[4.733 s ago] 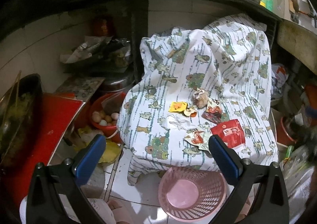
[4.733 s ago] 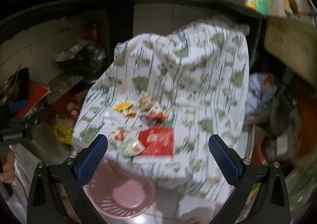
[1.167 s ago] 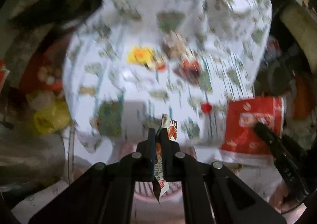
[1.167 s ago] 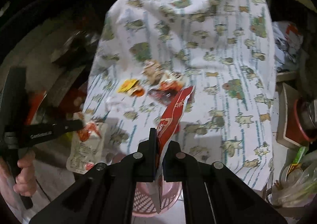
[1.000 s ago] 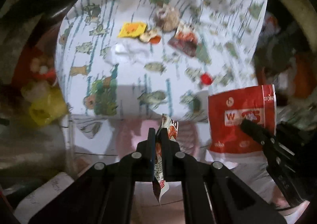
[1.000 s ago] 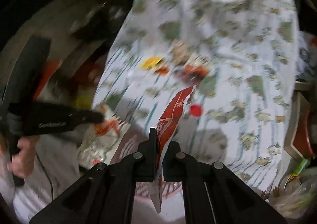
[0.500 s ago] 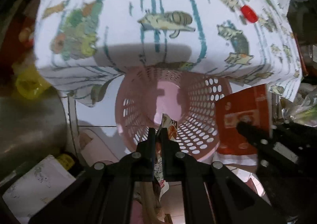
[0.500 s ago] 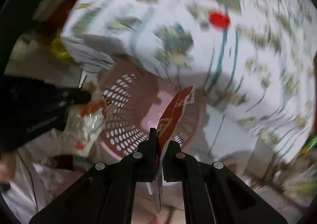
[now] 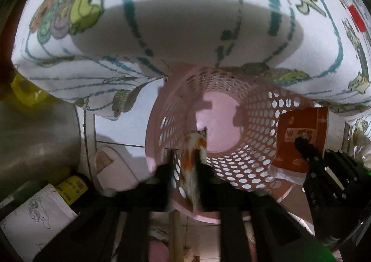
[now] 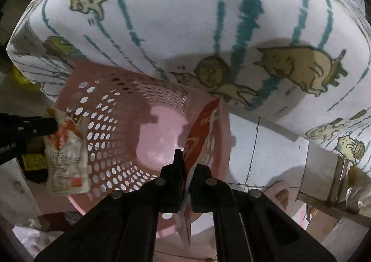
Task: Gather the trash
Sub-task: 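Carry both wrappers over the pink basket and open both grippers to drop them, then move both open grippers back up over the stool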
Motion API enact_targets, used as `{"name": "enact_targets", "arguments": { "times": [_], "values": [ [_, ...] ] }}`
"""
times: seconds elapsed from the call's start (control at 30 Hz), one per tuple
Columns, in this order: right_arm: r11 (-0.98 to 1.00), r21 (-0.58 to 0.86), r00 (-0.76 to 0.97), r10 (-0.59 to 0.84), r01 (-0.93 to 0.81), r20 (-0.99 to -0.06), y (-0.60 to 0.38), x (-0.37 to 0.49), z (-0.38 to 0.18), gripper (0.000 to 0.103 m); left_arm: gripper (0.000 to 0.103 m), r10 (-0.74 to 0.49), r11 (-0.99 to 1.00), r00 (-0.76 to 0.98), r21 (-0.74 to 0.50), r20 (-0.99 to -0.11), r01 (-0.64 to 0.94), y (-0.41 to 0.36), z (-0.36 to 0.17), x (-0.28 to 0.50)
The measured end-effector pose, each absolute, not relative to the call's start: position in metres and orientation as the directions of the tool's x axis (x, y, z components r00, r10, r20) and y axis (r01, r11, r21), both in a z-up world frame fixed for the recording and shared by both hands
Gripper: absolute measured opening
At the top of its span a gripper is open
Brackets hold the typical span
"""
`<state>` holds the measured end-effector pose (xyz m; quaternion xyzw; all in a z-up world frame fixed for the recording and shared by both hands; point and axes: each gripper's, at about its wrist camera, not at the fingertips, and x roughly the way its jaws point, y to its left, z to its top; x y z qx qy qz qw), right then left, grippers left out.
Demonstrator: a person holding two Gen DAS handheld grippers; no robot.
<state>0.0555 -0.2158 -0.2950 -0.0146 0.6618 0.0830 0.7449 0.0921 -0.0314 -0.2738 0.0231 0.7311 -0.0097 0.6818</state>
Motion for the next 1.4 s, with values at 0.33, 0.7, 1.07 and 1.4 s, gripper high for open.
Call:
{"name": "enact_targets", "arguments": {
  "times": [0.33,0.7,1.07,1.4],
  "values": [
    [0.989,0.098,0.094,0.109,-0.114,-0.990,-0.216,0.058,-0.295,0.053,0.058,0.036,0.998,-0.038,0.034,-0.999,0.046,-0.034,-0.259,0.096],
    [0.992,0.128,0.171,0.129,-0.018,-0.977,-0.215,0.063,-0.222,0.053,0.058,0.056,0.998,0.215,0.057,-0.975,-0.003,-0.032,-0.160,0.085],
    [0.980,0.117,0.492,0.182,-0.160,-0.852,-0.202,0.060,-0.074,0.053,0.059,0.009,1.000,0.606,-0.008,-0.796,-0.024,-0.002,-0.014,0.069],
    [0.977,0.161,0.747,0.210,-0.139,-0.630,-0.222,0.072,0.100,0.087,0.093,0.053,0.995,0.808,-0.037,-0.586,-0.092,0.014,0.131,0.064]
  ]
}}
